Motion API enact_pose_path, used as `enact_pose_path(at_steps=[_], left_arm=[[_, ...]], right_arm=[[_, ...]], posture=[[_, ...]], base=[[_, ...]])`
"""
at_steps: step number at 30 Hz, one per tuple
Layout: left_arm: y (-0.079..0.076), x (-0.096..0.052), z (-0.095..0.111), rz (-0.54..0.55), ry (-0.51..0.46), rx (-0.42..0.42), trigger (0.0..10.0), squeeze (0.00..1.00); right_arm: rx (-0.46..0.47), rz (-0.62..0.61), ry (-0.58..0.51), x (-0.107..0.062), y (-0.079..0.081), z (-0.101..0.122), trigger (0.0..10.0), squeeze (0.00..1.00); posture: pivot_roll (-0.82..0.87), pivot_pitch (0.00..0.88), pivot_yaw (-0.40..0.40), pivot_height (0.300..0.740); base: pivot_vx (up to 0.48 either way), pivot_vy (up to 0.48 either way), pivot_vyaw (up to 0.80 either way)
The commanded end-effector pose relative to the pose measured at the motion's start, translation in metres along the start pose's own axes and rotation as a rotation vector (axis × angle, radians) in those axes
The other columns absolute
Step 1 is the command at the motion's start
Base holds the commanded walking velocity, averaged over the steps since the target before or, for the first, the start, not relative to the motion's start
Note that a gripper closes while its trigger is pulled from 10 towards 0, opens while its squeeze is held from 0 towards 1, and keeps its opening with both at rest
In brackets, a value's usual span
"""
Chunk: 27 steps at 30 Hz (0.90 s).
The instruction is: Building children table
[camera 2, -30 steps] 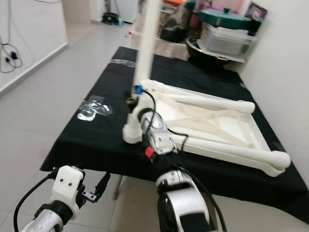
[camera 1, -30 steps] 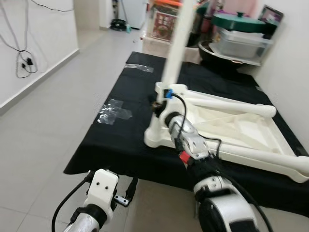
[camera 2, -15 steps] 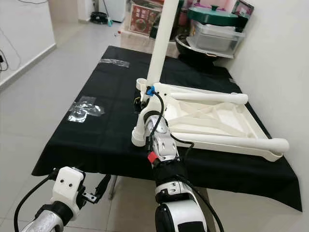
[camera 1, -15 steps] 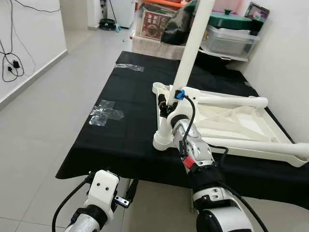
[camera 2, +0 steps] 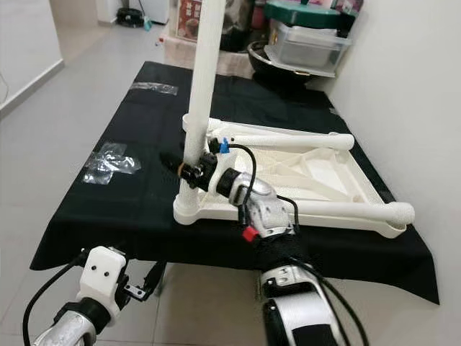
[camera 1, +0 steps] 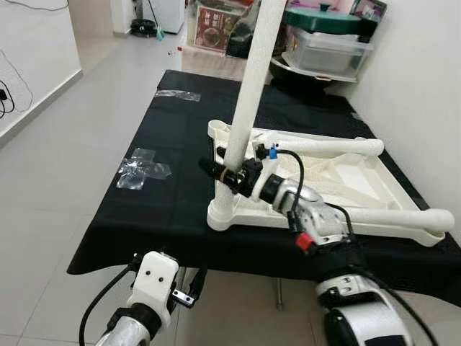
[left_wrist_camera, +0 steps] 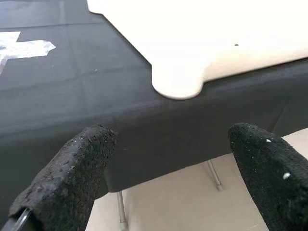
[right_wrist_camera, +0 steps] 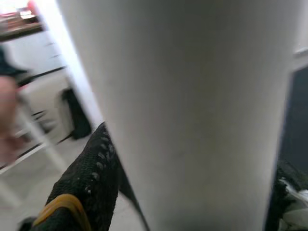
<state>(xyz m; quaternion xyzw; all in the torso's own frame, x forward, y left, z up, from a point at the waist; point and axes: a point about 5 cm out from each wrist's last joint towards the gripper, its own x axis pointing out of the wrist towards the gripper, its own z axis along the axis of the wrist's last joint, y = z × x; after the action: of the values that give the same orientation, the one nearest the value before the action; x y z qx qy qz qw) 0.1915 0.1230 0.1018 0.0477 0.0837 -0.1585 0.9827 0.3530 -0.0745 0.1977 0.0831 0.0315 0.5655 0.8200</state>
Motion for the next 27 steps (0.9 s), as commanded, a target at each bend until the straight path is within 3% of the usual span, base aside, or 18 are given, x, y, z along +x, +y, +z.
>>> enact_pose_path(at_steps=[1,2,3,4,10,12,13,14,15,17,20,22,23,24,26,27], left_arm=[[-0.004,-0.001,-0.005,-0.014,0.014,-0.002,10.0,0.0],[-0.004,-0.001,-0.004,-0.014,0.014,-0.002,10.0,0.0],[-0.004,-0.001,-0.004,-0.014,0.014,-0.001,10.0,0.0],[-0.004,-0.001,-0.004,-0.013,0.014,-0.001,10.0,0.0],[-0.004,-0.001,-0.004,-0.012,0.013,-0.001,10.0,0.0],[-0.004,-0.001,-0.003,-0.013,0.013,-0.002,10.0,0.0],[-0.004,-0.001,-0.003,-0.013,0.013,-0.002,10.0,0.0],[-0.004,-0.001,-0.003,-0.014,0.012,-0.002,10.0,0.0],[-0.004,-0.001,-0.003,-0.014,0.012,-0.002,10.0,0.0],[-0.003,-0.001,-0.003,-0.016,0.013,-0.002,10.0,0.0],[-0.003,-0.001,-0.003,-0.016,0.013,-0.002,10.0,0.0],[-0.003,-0.001,-0.003,-0.018,0.013,-0.003,10.0,0.0],[-0.003,-0.001,-0.003,-0.018,0.013,-0.003,10.0,0.0],[-0.003,0.0,-0.003,-0.019,0.013,-0.002,10.0,0.0],[-0.003,0.0,-0.003,-0.019,0.013,-0.002,10.0,0.0],[-0.002,0.0,-0.003,-0.019,0.013,-0.001,10.0,0.0]], right_arm=[[0.004,0.134,0.042,0.012,0.011,-0.004,10.0,0.0],[-0.009,0.177,0.048,0.016,0.013,-0.004,10.0,0.0],[-0.018,0.193,0.044,0.02,0.014,-0.003,6.8,0.0],[-0.022,0.197,0.031,0.024,0.014,-0.002,0.0,0.0],[-0.022,0.1,-0.026,0.032,0.008,0.004,0.0,0.0],[-0.011,-0.042,-0.047,0.033,0.001,0.003,0.0,0.0],[-0.011,-0.042,-0.047,0.033,0.001,0.003,0.0,0.0],[-0.017,-0.152,-0.059,0.034,-0.004,0.003,0.0,0.0],[-0.017,-0.152,-0.059,0.034,-0.004,0.003,0.0,0.0],[-0.007,-0.4,-0.07,0.032,-0.017,0.0,0.0,0.0],[-0.007,-0.4,-0.07,0.032,-0.017,0.0,0.0,0.0],[0.013,-0.802,-0.082,0.018,-0.032,-0.006,0.0,0.0],[0.013,-0.802,-0.082,0.018,-0.032,-0.006,0.0,0.0],[0.038,-1.025,-0.094,0.006,-0.035,-0.011,0.0,0.0],[0.038,-1.025,-0.094,0.006,-0.035,-0.011,0.0,0.0],[0.06,-1.183,-0.102,-0.004,-0.033,-0.016,0.0,0.0]], posture=[[0.15,0.005,-0.175,0.74],[0.15,0.008,-0.177,0.74],[0.16,0.009,-0.178,0.74],[0.16,0.011,-0.18,0.74],[0.16,0.019,-0.181,0.74],[0.15,0.021,-0.178,0.74],[0.15,0.021,-0.178,0.74],[0.15,0.021,-0.177,0.74],[0.15,0.021,-0.177,0.74],[0.15,0.022,-0.175,0.74],[0.15,0.022,-0.175,0.74],[0.14,0.026,-0.168,0.74],[0.14,0.026,-0.168,0.74],[0.14,0.024,-0.17,0.74],[0.14,0.024,-0.17,0.74],[0.15,0.025,-0.172,0.74]], base=[[0.0,0.0,0.0],[0.0,0.0,0.0],[0.0,0.0,0.0],[0.0,0.0,0.0],[0.0,0.0,0.0],[0.0,0.0,0.0],[0.0,0.0,0.0],[0.0,0.0,0.0],[0.0,0.0,0.0],[0.0,0.0,0.0],[0.0,0.0,0.0],[0.0,0.0,0.0],[0.0,0.0,0.0],[0.0,0.0,0.0],[0.0,0.0,0.0],[0.0,0.0,0.0]])
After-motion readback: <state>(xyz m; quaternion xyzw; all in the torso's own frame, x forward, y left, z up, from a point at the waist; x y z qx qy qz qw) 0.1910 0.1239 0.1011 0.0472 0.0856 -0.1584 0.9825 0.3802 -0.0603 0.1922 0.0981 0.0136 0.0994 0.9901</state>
